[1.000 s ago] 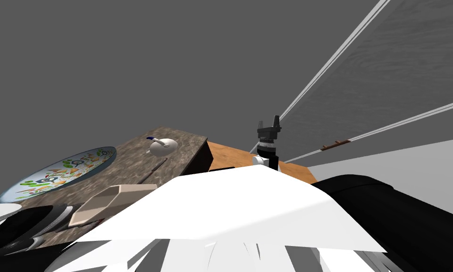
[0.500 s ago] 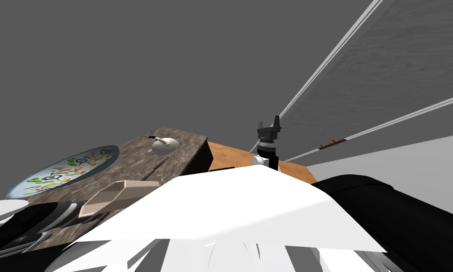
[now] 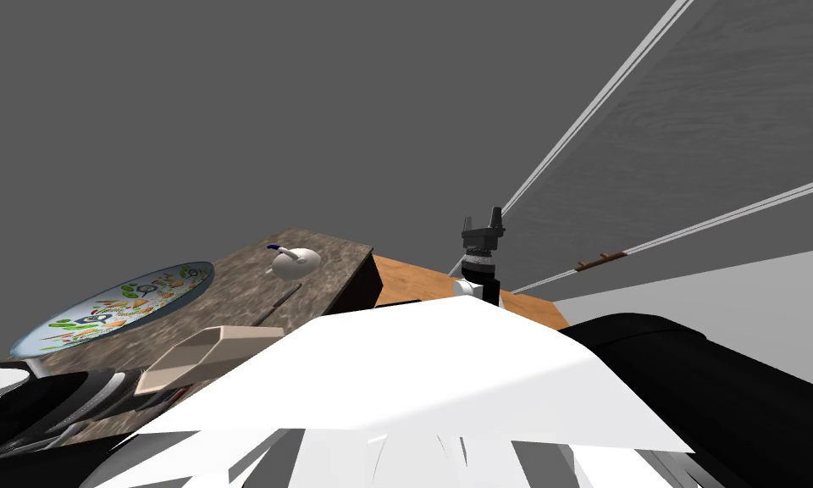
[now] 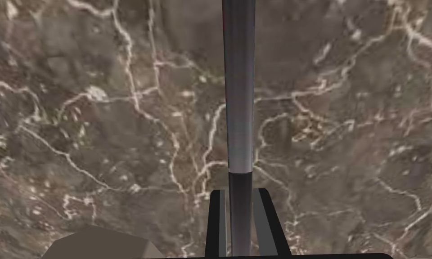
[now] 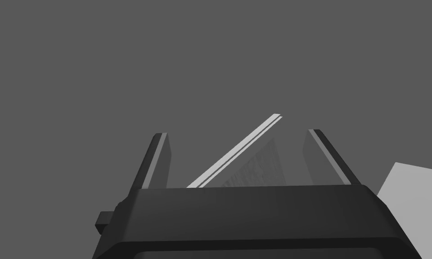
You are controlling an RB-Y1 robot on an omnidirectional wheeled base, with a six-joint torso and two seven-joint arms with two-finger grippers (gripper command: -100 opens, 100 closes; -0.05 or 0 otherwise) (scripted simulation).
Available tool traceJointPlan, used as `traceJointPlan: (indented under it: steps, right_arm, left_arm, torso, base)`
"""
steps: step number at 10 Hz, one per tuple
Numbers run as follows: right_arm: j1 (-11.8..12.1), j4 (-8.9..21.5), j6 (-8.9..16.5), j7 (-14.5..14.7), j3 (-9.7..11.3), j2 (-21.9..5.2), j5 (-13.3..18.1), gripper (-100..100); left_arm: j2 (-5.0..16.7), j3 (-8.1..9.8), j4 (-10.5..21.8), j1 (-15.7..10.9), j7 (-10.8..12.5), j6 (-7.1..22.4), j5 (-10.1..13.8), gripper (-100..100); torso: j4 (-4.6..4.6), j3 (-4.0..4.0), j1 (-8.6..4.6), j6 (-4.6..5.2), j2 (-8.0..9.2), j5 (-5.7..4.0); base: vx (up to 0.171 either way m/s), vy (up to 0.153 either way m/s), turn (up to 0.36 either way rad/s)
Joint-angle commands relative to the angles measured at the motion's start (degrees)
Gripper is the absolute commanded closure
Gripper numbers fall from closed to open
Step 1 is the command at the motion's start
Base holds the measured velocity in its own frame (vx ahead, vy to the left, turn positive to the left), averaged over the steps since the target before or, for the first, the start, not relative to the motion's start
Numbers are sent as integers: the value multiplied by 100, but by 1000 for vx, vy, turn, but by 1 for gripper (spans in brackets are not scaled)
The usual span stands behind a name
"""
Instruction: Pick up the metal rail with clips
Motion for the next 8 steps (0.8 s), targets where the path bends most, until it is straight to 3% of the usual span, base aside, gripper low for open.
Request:
traceJointPlan:
  steps: [1,6,7,8]
  right_arm:
    - [0,0,0,0,0,0,0,0]
    - [0,0,0,0,0,0,0,0]
    - [0,0,0,0,0,0,0,0]
    - [-1,0,0,0,0,0,0,0]
  left_arm:
    - [64,129,-3,286,-267,3,232,100]
    - [246,496,-13,1136,-980,16,887,100]
    - [246,496,-13,1159,-980,16,887,100]
    - [282,569,-15,1329,-1122,19,1017,100]
  torso:
    - [0,0,0,0,0,0]
    - [-1,-3,0,0,-4,-2]
    - [-2,-5,2,3,-7,-2]
    - [0,0,5,5,2,0]
  base:
    - [93,-18,45]
    - [87,-16,39]
    - [57,-2,7]
    - [45,-6,10]
